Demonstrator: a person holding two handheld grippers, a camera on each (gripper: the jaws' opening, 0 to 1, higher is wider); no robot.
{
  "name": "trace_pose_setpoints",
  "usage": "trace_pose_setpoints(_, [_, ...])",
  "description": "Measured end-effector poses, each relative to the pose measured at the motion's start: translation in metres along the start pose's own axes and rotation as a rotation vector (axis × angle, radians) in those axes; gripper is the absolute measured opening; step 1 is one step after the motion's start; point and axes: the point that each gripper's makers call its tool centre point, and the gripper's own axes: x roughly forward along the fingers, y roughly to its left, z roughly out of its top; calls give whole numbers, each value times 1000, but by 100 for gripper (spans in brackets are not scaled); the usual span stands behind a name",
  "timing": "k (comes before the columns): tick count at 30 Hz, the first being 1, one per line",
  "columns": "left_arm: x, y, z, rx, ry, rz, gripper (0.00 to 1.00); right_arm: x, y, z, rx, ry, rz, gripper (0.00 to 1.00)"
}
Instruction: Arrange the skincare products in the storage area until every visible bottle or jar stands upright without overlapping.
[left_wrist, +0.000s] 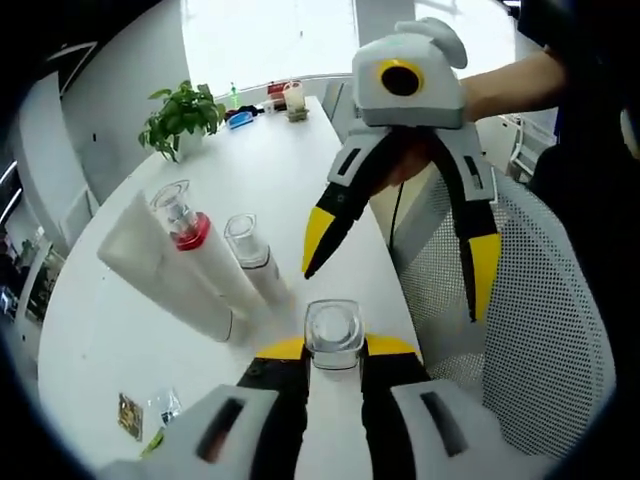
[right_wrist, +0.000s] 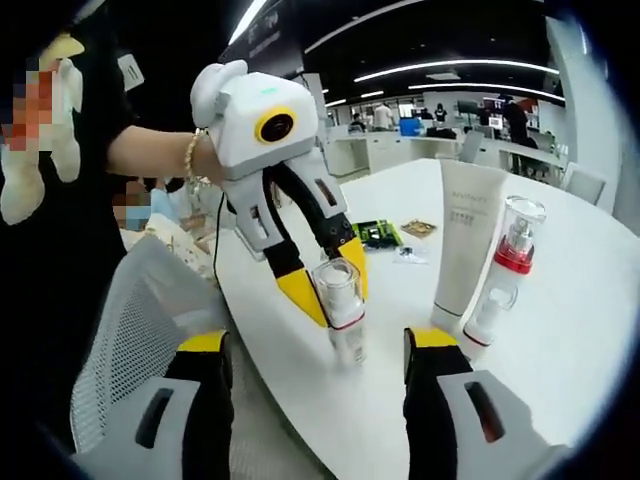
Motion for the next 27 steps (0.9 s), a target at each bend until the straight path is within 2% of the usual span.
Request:
trace_pose_setpoints(12, [8, 9, -4, 13, 5, 17, 20, -10, -17, -8, 41, 18, -111, 86])
trace_pose_setpoints(17, [14, 17, -4, -7, -17, 23, 20, -13, -27, -10, 54, 18, -158, 91])
trace_pose_setpoints(27, [21, 29, 2, -8, -32, 29, 21, -17, -35, -14, 68, 17, -188, 90])
